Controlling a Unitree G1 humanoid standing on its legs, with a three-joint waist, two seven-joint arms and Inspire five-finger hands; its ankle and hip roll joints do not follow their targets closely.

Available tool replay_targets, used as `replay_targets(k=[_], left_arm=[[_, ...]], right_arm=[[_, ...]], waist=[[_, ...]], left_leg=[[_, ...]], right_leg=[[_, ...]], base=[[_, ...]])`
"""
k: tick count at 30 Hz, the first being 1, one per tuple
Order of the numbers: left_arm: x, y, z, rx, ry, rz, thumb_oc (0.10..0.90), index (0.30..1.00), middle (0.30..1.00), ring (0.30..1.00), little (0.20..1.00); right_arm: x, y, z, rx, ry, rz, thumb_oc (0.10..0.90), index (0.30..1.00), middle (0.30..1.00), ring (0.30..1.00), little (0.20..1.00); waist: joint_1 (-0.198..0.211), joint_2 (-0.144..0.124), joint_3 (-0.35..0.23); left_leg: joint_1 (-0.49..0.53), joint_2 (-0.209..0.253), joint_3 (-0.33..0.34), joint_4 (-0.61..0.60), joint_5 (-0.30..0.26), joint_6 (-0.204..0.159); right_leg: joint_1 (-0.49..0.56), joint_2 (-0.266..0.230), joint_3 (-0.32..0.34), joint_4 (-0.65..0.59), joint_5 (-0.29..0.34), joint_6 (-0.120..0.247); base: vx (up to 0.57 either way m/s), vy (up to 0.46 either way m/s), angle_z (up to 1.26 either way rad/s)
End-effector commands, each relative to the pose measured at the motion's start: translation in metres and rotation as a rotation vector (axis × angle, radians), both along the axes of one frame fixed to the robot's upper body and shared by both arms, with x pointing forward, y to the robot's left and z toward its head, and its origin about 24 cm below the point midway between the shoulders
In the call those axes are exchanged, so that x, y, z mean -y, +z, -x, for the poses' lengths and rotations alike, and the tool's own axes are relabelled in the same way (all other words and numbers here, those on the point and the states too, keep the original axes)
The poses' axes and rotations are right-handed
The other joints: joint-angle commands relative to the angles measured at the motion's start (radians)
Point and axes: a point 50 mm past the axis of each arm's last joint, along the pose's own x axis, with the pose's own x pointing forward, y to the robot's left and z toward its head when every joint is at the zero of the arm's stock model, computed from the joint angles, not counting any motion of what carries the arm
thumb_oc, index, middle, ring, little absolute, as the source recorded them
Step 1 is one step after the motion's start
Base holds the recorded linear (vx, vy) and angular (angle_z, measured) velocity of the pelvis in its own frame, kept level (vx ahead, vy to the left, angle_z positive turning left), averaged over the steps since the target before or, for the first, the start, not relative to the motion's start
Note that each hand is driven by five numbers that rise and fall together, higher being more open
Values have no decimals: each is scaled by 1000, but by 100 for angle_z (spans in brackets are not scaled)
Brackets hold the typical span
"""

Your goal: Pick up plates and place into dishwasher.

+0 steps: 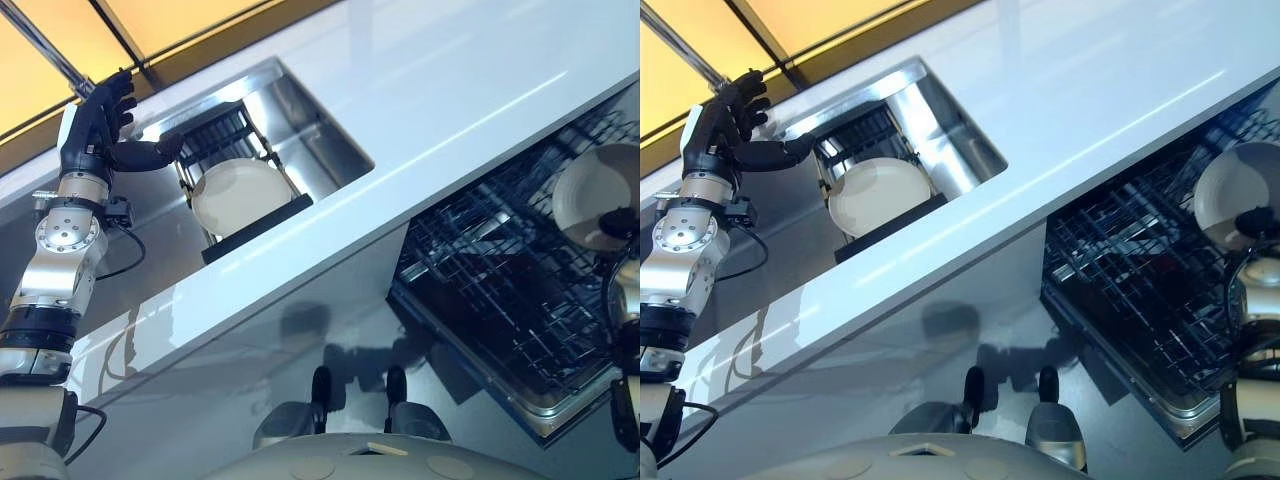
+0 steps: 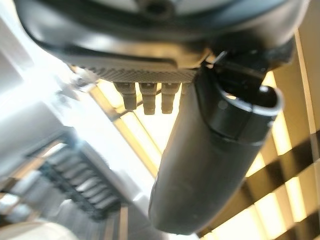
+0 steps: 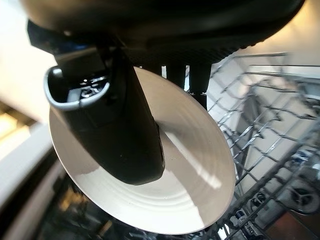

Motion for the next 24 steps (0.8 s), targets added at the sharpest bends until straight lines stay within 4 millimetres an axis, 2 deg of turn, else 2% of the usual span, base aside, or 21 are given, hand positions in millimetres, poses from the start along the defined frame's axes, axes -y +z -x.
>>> replay_targets(k=[1, 5, 10, 16, 23, 24], left_arm=[[-8, 94, 8, 400, 20, -19, 800, 900, 900, 900, 900], [-8, 111, 13, 442, 11, -41, 800, 900, 900, 900, 900], [-1, 132, 15, 497, -7, -58, 800, 900, 900, 900, 900], [9, 148, 14, 537, -42, -59, 800, 900, 900, 900, 900], [14, 157, 13, 545, -73, -74, 800, 900, 900, 900, 900], [14, 158, 13, 544, -77, -75, 800, 900, 900, 900, 900]], right_arm=[[-1, 94, -13, -8, 60, 437, 100, 300, 300, 300, 200], [3, 85, -17, -192, 60, 434, 100, 300, 300, 300, 200], [6, 55, -20, -399, 15, 332, 100, 300, 300, 300, 200], [3, 33, -22, -444, 2, 243, 100, 300, 300, 300, 200], [12, 11, -10, -522, -47, 91, 100, 300, 300, 300, 200], [14, 6, -7, -544, -57, 60, 218, 401, 401, 401, 318]], waist=[[21, -83, -22], [33, -91, 17], [47, -107, 53], [60, -111, 76], [68, -121, 76], [69, -123, 74]], left_leg=[[-20, -62, -5, 41, -47, 16], [-54, -53, -5, 42, -36, 13], [-83, -47, -2, 45, -30, 12], [-103, -42, 0, 50, -27, 13], [-102, -46, 9, 51, -29, 17], [-99, -47, 11, 50, -29, 17]], right_leg=[[-13, -5, 12, 129, -107, -8], [-37, -3, -1, 138, -111, -11], [-51, 3, -3, 125, -100, -14], [-65, 3, -2, 132, -100, -18], [-64, 3, -5, 132, -99, -17], [-62, 3, -5, 132, -98, -17]], base=[[-100, -52, 18], [-104, -91, 13], [-71, -65, 5], [-61, -20, 5], [-18, 7, 3], [-10, 12, 7]])
